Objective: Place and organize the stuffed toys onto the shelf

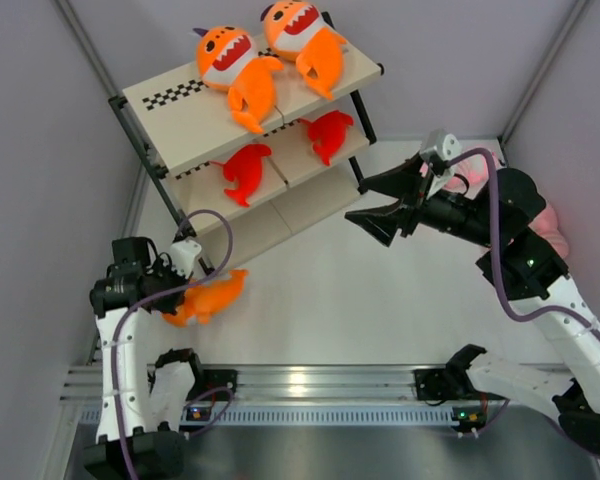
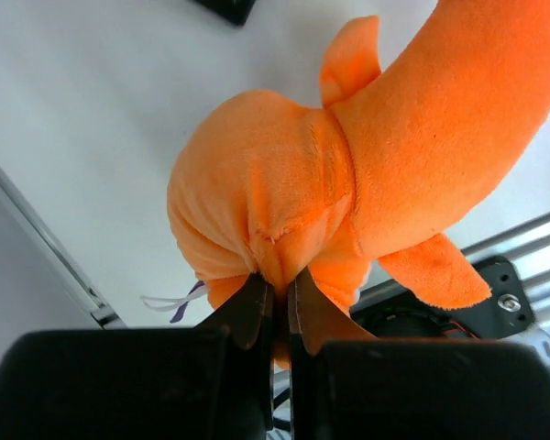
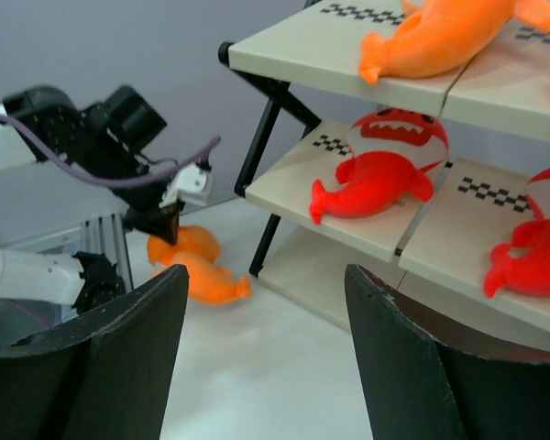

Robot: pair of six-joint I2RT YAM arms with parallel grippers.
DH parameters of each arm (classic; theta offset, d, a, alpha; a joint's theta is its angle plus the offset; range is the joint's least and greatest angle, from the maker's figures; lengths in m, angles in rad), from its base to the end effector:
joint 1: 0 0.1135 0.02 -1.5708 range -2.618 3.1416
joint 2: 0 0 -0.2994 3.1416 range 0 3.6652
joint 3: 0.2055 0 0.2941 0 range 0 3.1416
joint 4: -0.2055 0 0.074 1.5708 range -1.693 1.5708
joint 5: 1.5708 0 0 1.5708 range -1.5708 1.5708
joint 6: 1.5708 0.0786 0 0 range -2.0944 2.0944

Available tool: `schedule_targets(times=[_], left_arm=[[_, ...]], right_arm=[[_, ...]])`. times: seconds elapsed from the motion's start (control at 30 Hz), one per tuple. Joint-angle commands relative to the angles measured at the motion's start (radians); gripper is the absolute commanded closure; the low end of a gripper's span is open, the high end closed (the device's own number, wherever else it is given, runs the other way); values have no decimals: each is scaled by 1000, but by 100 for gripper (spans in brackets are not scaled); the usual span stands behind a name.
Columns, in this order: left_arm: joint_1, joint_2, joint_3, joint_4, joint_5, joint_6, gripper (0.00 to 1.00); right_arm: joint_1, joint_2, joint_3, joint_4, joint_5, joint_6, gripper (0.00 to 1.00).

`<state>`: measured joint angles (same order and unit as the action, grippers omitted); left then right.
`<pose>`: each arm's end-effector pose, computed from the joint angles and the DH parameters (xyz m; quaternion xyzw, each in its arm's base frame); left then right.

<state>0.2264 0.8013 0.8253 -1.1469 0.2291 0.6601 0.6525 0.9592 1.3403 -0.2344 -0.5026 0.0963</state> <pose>0.1631 0.0193 0.2598 0.2332 0.9405 -0.0061 0.2471 0.1632 0.1724 0.5423 -0.3547 0.5569 0.4194 0.6230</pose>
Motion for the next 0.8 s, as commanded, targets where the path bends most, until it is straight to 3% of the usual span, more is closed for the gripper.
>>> schedule_targets(times=[0.0, 0.13, 0.27, 0.33, 0.5, 0.77], left_arm=[[-1, -37, 187, -192, 222, 119, 100], [-1, -62, 270, -306, 425, 197, 100], [-1, -59, 336, -350, 515, 217, 100], [-2, -47, 368, -361, 523, 219, 100], [-16, -37, 391, -361, 524, 204, 100], [-25, -36, 380, -361, 521, 199, 100]], right_arm=[[18, -28, -45, -49, -112, -50, 32], [68, -91, -167, -25, -116, -177, 31], [224, -54, -210, -74, 106, -430, 31], [368, -31, -222, -77, 169, -636, 28], [536, 117, -217, -43, 277, -1001, 22], [622, 341, -148, 15, 334, -1225, 20]])
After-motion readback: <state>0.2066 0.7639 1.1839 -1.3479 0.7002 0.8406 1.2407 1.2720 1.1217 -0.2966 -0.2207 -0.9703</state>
